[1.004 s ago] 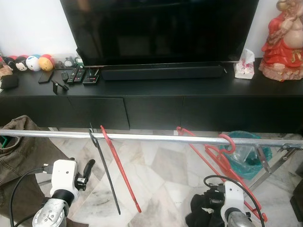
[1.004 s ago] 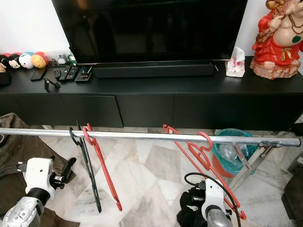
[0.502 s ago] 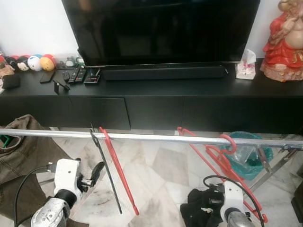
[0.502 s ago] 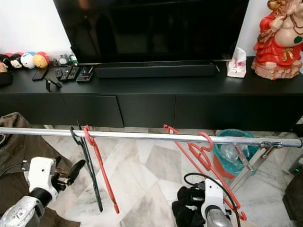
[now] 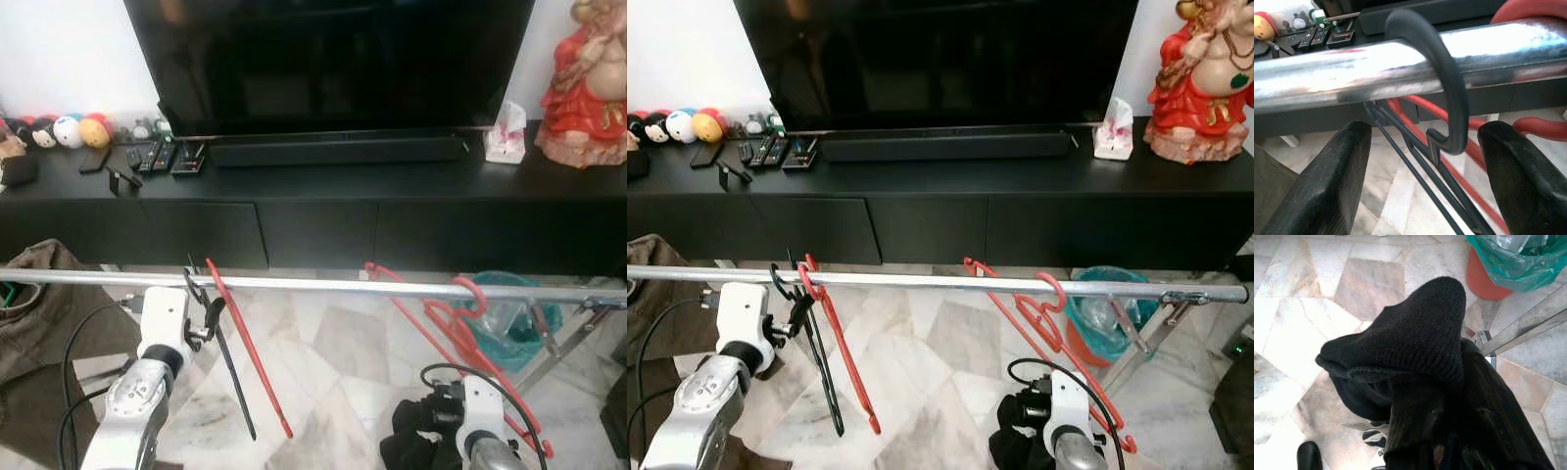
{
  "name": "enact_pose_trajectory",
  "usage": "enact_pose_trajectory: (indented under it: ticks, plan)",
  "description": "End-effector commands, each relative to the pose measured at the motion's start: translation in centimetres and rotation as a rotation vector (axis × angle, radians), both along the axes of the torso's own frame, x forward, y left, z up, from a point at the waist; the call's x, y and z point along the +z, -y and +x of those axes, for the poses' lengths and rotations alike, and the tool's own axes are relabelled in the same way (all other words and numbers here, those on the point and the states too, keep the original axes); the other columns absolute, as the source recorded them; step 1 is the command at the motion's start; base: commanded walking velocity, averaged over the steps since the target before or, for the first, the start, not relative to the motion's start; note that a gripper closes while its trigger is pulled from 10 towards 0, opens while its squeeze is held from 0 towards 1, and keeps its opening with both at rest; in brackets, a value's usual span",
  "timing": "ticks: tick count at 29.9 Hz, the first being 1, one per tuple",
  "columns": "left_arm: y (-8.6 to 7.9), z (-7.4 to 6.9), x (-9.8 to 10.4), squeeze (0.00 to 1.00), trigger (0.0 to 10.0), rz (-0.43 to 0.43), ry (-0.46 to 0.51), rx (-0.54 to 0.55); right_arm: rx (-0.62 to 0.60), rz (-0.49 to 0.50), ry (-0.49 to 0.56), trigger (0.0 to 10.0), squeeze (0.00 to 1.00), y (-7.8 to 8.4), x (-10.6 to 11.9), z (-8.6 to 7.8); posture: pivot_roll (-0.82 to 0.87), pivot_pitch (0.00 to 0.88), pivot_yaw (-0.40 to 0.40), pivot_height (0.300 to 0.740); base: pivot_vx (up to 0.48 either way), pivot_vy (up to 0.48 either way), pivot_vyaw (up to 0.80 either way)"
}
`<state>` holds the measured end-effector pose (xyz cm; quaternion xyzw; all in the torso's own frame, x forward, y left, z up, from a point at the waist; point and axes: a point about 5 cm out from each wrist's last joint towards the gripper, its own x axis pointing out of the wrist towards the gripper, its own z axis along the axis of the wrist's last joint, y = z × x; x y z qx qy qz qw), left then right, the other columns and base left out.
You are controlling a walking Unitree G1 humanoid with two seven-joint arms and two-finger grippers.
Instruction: Hang hanger
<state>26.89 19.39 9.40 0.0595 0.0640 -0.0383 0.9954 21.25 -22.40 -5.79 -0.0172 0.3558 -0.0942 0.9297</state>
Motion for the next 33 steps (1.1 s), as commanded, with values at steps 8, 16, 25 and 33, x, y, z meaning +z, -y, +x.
enact_pose_trajectory:
  ticks: [8, 16, 25, 33]
  plan:
    - [-0.32, 0.40, -0.89, 0.00, 10.0, 0.062, -0.061, 0.057, 0.001, 0.004, 0.015, 10.0, 0.00, -0.18, 0.21, 0.39, 0.01, 0.000, 0.078, 0.740, 0.000, 0.000, 0.00]
    - [-0.36, 0.25, -0.96, 0.00, 10.0, 0.085, -0.083, 0.050, 0.003, 0.006, 0.013, 10.0, 0.00, -0.24, 0.19, 0.39, 0.01, 0.000, 0.078, 0.740, 0.000, 0.000, 0.00]
    - [-0.93, 0.68, -1.17, 0.00, 10.0, 0.171, -0.144, 0.122, 0.006, 0.006, 0.013, 10.0, 0.00, -0.27, 0.20, 0.41, 0.01, 0.000, 0.076, 0.740, 0.000, 0.000, 0.00]
    - [-0.78, 0.97, -1.09, 0.00, 10.0, 0.178, -0.157, 0.132, 0.007, 0.008, 0.013, 10.0, 0.00, -0.33, 0.19, 0.43, 0.01, 0.000, 0.077, 0.740, 0.000, 0.000, 0.00]
